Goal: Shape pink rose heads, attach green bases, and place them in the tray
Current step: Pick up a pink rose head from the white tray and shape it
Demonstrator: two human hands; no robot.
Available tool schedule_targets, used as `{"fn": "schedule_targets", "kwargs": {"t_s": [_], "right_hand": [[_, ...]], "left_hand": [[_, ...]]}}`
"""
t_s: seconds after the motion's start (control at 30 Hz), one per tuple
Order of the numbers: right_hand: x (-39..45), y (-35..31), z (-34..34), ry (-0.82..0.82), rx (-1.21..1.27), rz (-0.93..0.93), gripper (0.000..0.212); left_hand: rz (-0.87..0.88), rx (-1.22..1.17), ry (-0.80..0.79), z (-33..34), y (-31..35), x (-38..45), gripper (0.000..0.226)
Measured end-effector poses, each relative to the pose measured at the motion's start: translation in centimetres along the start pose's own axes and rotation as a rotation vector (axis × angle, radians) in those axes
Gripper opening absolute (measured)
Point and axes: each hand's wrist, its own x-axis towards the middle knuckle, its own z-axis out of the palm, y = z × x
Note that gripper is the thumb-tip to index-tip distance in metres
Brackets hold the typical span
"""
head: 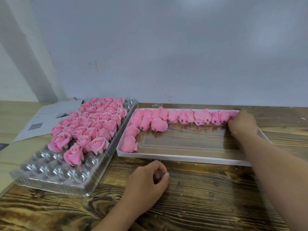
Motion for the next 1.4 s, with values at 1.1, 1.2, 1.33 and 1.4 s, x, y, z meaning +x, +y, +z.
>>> {"fn": "schedule_targets", "kwargs": {"t_s": [1.1,1.2,1.33,1.4], "right_hand": [[-3.6,-1.2,-7.2,-0.38,0.794,0.351,0.028],[-6.5,-1.6,-7.0,-0.444,1.067,0.454,0.008],[-10.9,-2.1,-6.4,-0.532,1.246,0.426,0.02],[-13.2,-2.2,-6.1,-0.56,1.319,0.393,0.019]], "left_hand": [[0.02,-0.035,0.017,-0.2,0.0,0.0,0.012],[0.036,-0.038,0.028,-0.2,0.2,-0.1,0.011],[0.064,-0.017,0.005,-0.1,0.3,-0.4,0.012],[0.063,-0.046,0.019,-0.2,0.4,-0.5,0.013]]}}
